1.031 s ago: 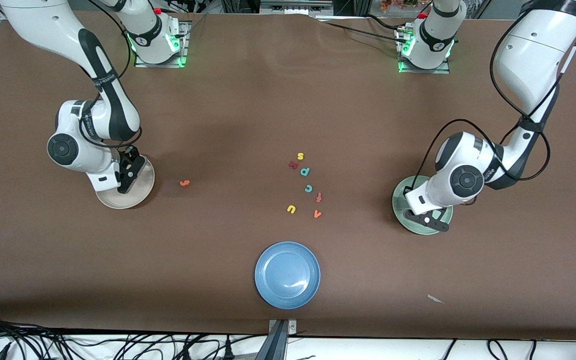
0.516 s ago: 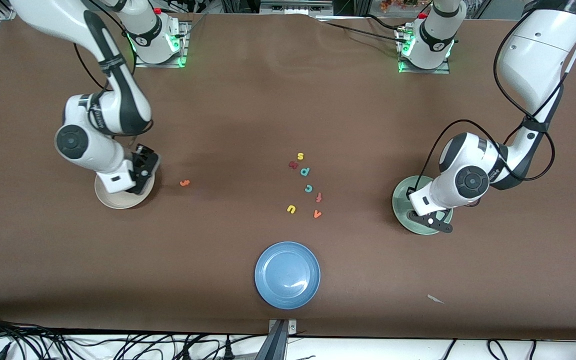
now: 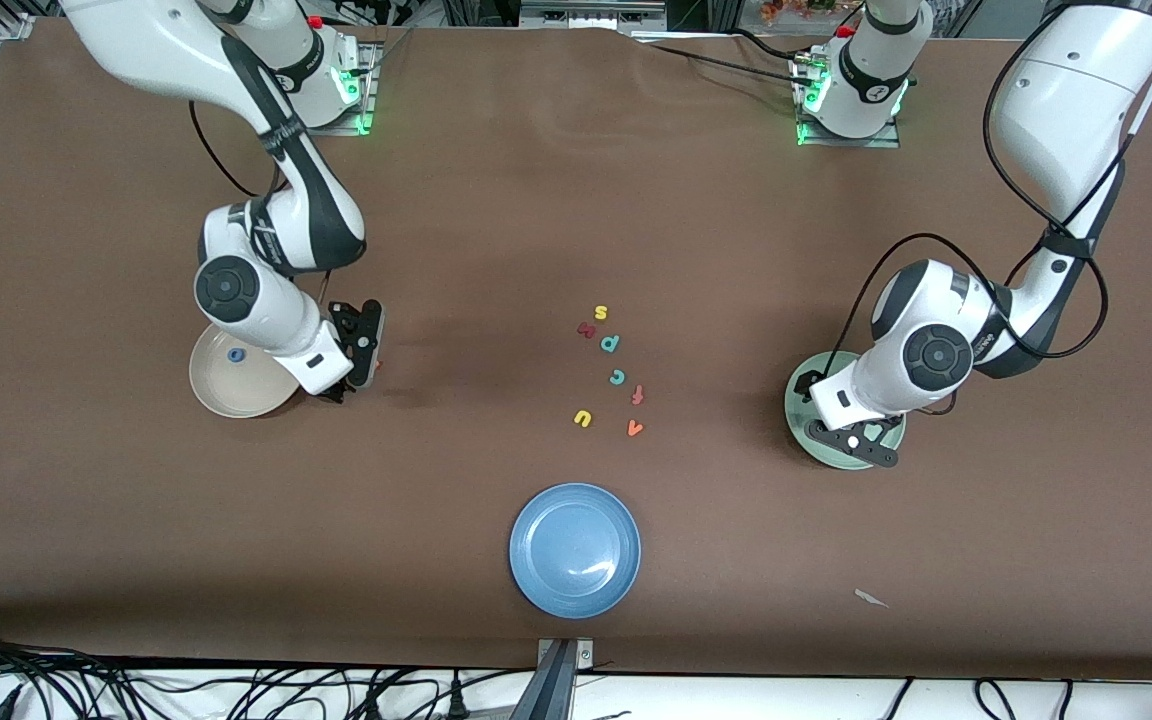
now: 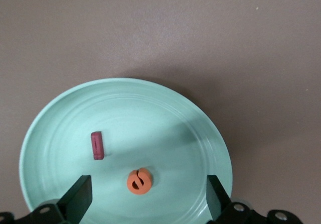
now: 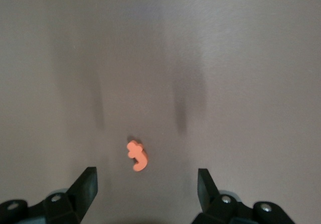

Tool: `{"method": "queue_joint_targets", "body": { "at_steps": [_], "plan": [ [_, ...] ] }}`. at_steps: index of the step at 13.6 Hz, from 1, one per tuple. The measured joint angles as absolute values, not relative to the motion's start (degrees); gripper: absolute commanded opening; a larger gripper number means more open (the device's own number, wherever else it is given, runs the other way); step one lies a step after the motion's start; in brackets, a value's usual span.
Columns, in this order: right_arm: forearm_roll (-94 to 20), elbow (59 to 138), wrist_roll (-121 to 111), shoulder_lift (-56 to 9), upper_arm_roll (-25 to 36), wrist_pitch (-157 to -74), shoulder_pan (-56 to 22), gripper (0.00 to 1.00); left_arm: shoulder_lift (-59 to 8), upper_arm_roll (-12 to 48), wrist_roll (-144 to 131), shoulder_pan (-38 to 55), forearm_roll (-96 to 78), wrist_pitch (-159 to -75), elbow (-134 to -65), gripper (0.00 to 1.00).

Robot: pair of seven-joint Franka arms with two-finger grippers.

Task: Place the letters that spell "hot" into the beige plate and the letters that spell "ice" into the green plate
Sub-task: 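Grasp the orange curly letter with the right gripper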

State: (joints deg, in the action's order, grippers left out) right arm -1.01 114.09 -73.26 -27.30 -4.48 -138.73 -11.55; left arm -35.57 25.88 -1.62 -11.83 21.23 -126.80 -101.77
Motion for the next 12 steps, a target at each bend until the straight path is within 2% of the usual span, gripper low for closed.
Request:
{"method": "queue_joint_targets", "body": {
  "at_steps": [10, 12],
  "plan": [
    [-1.0, 113.9, -83.1, -30.9, -4.6, -141.5, -11.2, 0.87, -33.7, 27.0, -2.8, -9.3, 21.2, -122.4, -99.5, 1.00],
    [-1.0, 113.9, -83.2, -31.3, -5.3, -141.7, -11.3, 0.83, -33.7, 27.2, -4.0, -8.3, 21.2, -119.9, -97.8, 1.00]
  ]
}}
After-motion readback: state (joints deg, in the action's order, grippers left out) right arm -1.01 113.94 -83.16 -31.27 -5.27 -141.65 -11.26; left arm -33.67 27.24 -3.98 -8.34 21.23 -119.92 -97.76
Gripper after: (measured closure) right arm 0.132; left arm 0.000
